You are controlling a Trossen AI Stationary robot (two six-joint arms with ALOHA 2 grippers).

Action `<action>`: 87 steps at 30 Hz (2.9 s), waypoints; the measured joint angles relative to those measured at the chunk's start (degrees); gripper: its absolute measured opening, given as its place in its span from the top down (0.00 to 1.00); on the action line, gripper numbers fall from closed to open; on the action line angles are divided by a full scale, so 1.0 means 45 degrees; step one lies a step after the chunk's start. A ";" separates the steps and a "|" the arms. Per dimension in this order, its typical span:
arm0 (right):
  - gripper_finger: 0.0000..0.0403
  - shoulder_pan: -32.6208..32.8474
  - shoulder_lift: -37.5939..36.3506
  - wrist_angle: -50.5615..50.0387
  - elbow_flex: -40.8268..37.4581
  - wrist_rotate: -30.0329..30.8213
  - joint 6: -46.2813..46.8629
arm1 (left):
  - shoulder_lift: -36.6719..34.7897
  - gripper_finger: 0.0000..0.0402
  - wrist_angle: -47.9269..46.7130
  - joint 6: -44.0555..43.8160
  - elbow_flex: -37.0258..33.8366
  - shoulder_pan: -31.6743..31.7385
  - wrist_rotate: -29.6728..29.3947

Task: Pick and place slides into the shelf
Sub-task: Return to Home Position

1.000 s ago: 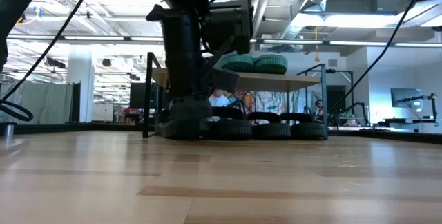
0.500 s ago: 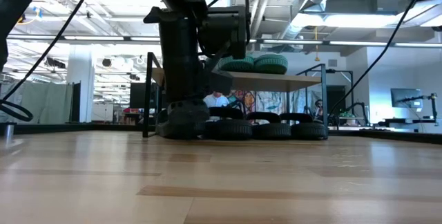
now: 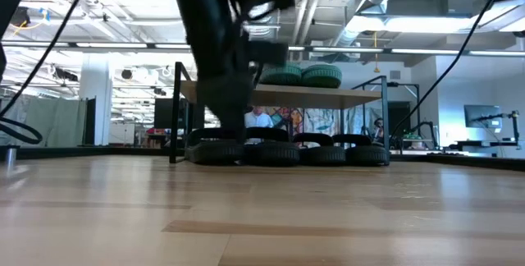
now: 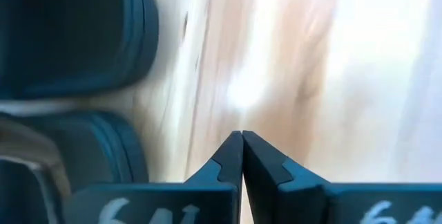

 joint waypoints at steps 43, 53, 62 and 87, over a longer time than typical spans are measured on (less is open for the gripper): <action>0.71 -0.4493 -0.6135 0.3116 0.4566 -0.4934 -1.4144 | -1.1621 1.00 0.5331 0.5047 0.0015 -0.1038 -0.3394; 0.71 -0.7398 -0.8972 0.5514 0.1829 -0.7712 -1.5006 | -1.1787 1.00 0.4909 0.6993 0.0015 0.0863 -0.2928; 0.71 -0.7609 -1.0324 0.7678 -0.1157 -0.8261 -1.4894 | -1.2751 1.00 0.6441 0.5966 -0.2103 0.3371 0.0859; 0.71 -0.7613 -1.7957 0.9405 -0.8478 -0.8337 -1.3643 | -1.7931 1.00 1.3122 0.4280 -1.1020 0.0353 -0.4693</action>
